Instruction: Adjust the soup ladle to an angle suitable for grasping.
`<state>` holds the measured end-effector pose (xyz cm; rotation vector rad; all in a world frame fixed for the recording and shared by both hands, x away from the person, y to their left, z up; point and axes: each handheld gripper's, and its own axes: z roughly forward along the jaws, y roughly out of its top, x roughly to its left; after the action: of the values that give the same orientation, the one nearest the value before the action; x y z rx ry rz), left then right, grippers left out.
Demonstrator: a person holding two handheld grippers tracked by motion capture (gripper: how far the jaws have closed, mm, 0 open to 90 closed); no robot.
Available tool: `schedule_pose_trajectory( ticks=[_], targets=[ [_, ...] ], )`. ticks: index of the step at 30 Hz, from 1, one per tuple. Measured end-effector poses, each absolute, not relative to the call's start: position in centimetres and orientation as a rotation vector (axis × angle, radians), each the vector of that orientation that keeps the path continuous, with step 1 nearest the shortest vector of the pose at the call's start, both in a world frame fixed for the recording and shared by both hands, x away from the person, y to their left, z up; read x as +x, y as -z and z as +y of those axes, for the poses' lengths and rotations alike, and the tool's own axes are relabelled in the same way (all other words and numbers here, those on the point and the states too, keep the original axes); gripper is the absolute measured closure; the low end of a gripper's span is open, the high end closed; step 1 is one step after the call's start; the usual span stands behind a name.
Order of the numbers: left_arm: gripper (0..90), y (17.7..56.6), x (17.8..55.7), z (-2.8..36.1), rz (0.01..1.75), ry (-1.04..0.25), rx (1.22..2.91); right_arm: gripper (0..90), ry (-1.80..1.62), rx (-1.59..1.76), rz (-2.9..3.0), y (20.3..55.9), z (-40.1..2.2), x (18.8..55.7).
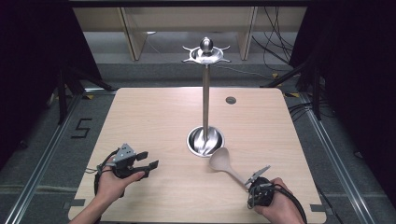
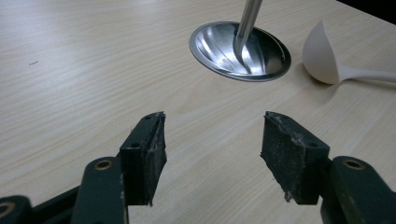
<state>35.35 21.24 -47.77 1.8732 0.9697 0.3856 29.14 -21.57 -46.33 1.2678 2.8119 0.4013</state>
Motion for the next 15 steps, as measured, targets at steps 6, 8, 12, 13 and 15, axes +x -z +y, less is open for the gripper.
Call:
schedule_pose_trajectory(
  ticks=[6, 8, 12, 13, 15],
  targets=[
    [39.0, 47.73, 35.4, 21.29, 0.958, -0.39, 1.881, 87.6, -0.289, 1.283, 2.829, 46.76, -21.54, 29.14],
    [39.0, 47.73, 35.44, 21.3, 0.95, -0.391, 1.883, 88.6, -0.256, 1.283, 2.823, 46.86, -21.61, 29.15],
    [39.0, 47.75, 35.41, 21.28, 0.965, -0.382, 1.876, 90.0, -0.2, 1.309, 2.794, 46.98, -22.05, 29.25],
    [39.0, 47.74, 35.46, 21.32, 0.952, -0.387, 1.883, 90.0, -0.188, 1.313, 2.785, 47.05, -22.15, 29.3],
    [39.0, 47.74, 35.42, 21.28, 0.961, -0.389, 1.879, 90.0, -0.165, 1.331, 2.771, 47.09, -22.29, 29.38]
  ],
)
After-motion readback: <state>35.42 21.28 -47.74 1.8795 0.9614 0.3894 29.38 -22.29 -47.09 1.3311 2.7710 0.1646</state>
